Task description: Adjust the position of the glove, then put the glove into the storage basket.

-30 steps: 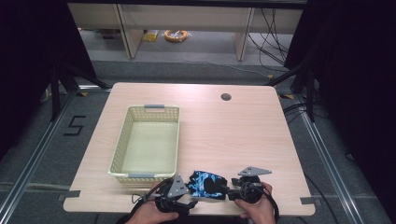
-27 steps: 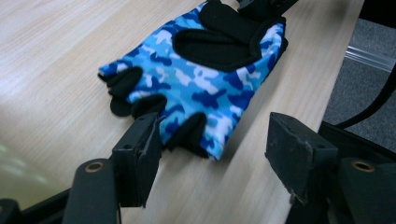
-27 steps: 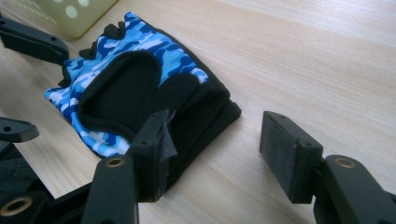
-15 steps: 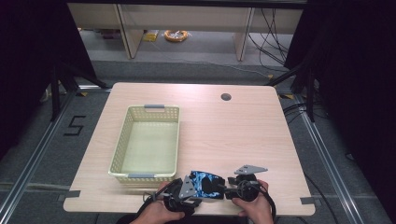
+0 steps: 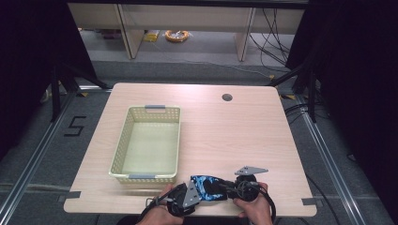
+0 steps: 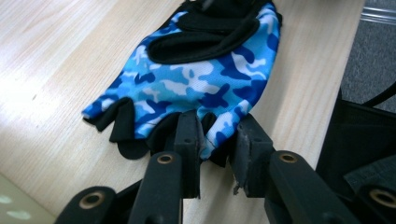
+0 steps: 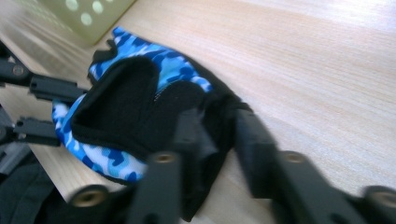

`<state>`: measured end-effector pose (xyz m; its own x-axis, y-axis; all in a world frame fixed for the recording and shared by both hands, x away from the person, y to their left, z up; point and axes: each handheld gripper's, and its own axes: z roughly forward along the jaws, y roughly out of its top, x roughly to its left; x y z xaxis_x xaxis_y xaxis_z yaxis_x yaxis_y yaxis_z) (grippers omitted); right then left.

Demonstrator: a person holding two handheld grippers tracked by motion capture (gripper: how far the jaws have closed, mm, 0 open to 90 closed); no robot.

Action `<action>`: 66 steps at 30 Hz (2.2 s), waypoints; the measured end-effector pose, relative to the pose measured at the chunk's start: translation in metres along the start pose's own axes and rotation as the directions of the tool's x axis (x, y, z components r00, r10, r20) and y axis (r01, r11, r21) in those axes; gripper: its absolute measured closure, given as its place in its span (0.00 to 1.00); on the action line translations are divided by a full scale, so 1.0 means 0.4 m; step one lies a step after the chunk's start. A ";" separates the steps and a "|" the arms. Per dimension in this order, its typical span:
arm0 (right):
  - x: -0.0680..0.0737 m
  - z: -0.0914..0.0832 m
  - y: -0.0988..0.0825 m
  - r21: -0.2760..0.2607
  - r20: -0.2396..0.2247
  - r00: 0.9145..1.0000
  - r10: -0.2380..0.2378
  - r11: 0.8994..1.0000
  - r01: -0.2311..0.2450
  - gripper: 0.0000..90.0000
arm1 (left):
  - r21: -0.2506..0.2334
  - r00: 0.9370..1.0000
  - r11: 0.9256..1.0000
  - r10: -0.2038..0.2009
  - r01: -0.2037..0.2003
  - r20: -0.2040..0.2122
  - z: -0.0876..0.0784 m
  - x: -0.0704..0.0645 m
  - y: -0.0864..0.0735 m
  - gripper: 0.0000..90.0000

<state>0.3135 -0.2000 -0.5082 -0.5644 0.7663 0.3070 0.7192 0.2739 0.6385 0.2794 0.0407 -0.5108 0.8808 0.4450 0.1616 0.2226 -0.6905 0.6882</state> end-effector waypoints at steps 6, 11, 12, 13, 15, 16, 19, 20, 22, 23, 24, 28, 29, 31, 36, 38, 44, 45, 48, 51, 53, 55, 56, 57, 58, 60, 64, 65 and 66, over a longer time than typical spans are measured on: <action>-0.006 -0.003 -0.004 -0.047 -0.038 0.999 -0.005 0.999 0.004 0.98 | -0.007 1.000 1.000 0.003 -0.003 -0.010 0.001 -0.001 -0.004 0.85; -0.012 -0.009 -0.004 -0.048 -0.041 0.999 0.009 0.999 -0.011 0.96 | -0.005 1.000 1.000 -0.003 0.003 -0.002 0.001 0.002 -0.003 0.85; -0.009 -0.011 -0.003 -0.066 0.001 1.000 -0.002 0.998 0.002 0.85 | -0.004 1.000 1.000 -0.007 0.007 -0.002 0.001 0.002 -0.003 0.85; -0.001 -0.015 0.000 -0.064 0.021 1.000 0.007 0.998 -0.006 0.79 | -0.010 1.000 1.000 -0.011 0.011 0.010 0.002 0.002 -0.003 0.85; 0.012 -0.016 0.003 -0.066 0.028 0.999 0.016 0.998 -0.014 0.73 | -0.009 1.000 1.000 -0.011 0.011 0.004 0.000 0.000 -0.002 0.85; 0.016 -0.014 0.004 -0.051 0.054 0.999 -0.004 0.999 0.007 0.71 | -0.006 1.000 1.000 -0.006 0.006 0.004 0.000 0.000 -0.002 0.85; 0.010 -0.003 -0.001 0.000 0.052 0.998 0.041 0.999 -0.041 0.67 | -0.012 1.000 1.000 -0.005 0.005 -0.001 0.002 -0.002 -0.003 0.85; 0.010 -0.003 -0.001 0.000 0.052 0.998 0.041 0.999 -0.041 0.67 | -0.014 1.000 1.000 -0.014 0.014 0.004 0.002 -0.004 -0.002 0.85; 0.003 -0.003 -0.004 -0.017 0.032 0.997 0.063 0.998 -0.063 0.68 | -0.019 1.000 1.000 -0.015 0.015 0.004 0.003 -0.005 -0.002 0.84; 0.006 0.000 -0.006 -0.036 0.033 0.997 0.068 0.997 -0.067 0.69 | -0.014 1.000 1.000 -0.011 0.011 -0.001 0.003 -0.003 -0.002 0.84; 0.009 0.006 -0.009 -0.048 0.014 0.997 0.075 0.996 -0.074 0.70 | -0.004 1.000 1.000 -0.007 0.007 -0.002 0.003 -0.001 -0.001 0.84; 0.005 0.014 -0.019 -0.082 -0.032 0.991 0.130 0.988 -0.132 0.82 | -0.010 1.000 1.000 -0.014 0.015 0.006 0.002 -0.007 -0.001 0.85; -0.005 0.017 -0.024 -0.091 -0.059 0.988 0.145 0.985 -0.150 0.85 | -0.017 1.000 1.000 -0.015 0.015 0.005 0.003 -0.008 -0.001 0.85; -0.028 0.020 -0.039 -0.116 -0.136 0.969 0.207 0.968 -0.224 0.93 | -0.003 1.000 1.000 -0.004 0.004 -0.008 0.004 -0.006 0.000 0.85; -0.026 0.016 -0.038 -0.122 -0.166 0.953 0.254 0.954 -0.275 0.95 | -0.017 1.000 1.000 -0.023 0.023 0.003 0.002 -0.009 -0.002 0.85; -0.028 0.007 -0.032 -0.144 -0.174 0.953 0.247 0.951 -0.273 0.96 | -0.021 1.000 1.000 -0.013 0.013 -0.003 0.003 -0.012 -0.001 0.85; -0.019 -0.012 -0.023 -0.169 -0.180 0.957 0.228 0.951 -0.258 0.96 | -0.035 1.000 0.999 -0.022 0.021 -0.006 -0.001 -0.009 0.002 0.87; -0.021 -0.011 -0.023 -0.182 -0.177 0.961 0.210 0.953 -0.242 0.96 | -0.036 1.000 0.999 -0.017 0.016 -0.019 -0.004 -0.008 0.002 0.87; -0.021 -0.019 -0.020 -0.211 -0.174 0.972 0.158 0.958 -0.194 0.96 | -0.041 1.000 0.999 -0.018 0.017 -0.015 -0.015 -0.008 0.004 0.87; -0.015 -0.025 -0.016 -0.222 -0.188 0.972 0.143 0.957 -0.184 0.96 | -0.064 1.000 0.998 -0.011 0.009 -0.028 -0.023 -0.009 0.004 0.87; -0.006 -0.031 -0.012 -0.222 -0.177 0.974 0.143 0.958 -0.181 0.96 | -0.078 0.999 0.997 -0.021 0.019 -0.024 -0.030 -0.010 0.005 0.87; 0.006 -0.041 -0.007 -0.226 -0.185 0.972 0.142 0.957 -0.182 0.96 | -0.083 0.999 0.996 -0.023 0.021 -0.022 -0.037 -0.008 0.007 0.87; 0.006 -0.041 -0.007 -0.226 -0.185 0.972 0.142 0.957 -0.182 0.96 | -0.087 0.999 0.996 -0.022 0.019 -0.025 -0.039 -0.006 0.008 0.87; 0.003 -0.042 -0.006 -0.229 -0.174 0.977 0.120 0.960 -0.159 0.96 | -0.094 0.999 0.995 -0.022 0.019 -0.026 -0.044 -0.006 0.011 0.87; 0.009 -0.048 -0.004 -0.230 -0.185 0.974 0.134 0.957 -0.175 0.96 | -0.093 1.000 0.995 -0.021 0.018 -0.024 -0.047 -0.004 0.014 0.87; 0.011 -0.053 0.001 -0.243 -0.180 0.976 0.126 0.955 -0.168 0.96 | -0.095 1.000 0.995 -0.018 0.015 -0.024 -0.054 -0.003 0.019 0.87; 0.017 -0.067 0.014 -0.257 -0.172 0.980 0.096 0.956 -0.139 0.96 | -0.111 0.999 0.994 -0.021 0.018 -0.030 -0.067 0.001 0.028 0.87; 0.022 -0.073 0.018 -0.254 -0.184 0.978 0.096 0.957 -0.142 0.96 | -0.098 0.999 0.995 -0.004 0.000 -0.042 -0.074 0.004 0.031 0.87; 0.018 -0.073 0.022 -0.272 -0.158 0.986 0.060 0.957 -0.102 0.96 | -0.099 1.000 0.995 -0.003 0.000 -0.029 -0.080 0.005 0.036 0.87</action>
<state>0.3040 -0.2088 -0.4798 -0.5769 0.6802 0.4523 0.6354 0.0257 0.7718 0.2711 0.0501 -0.4779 0.8676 0.4634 0.1801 0.1801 -0.6306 0.7549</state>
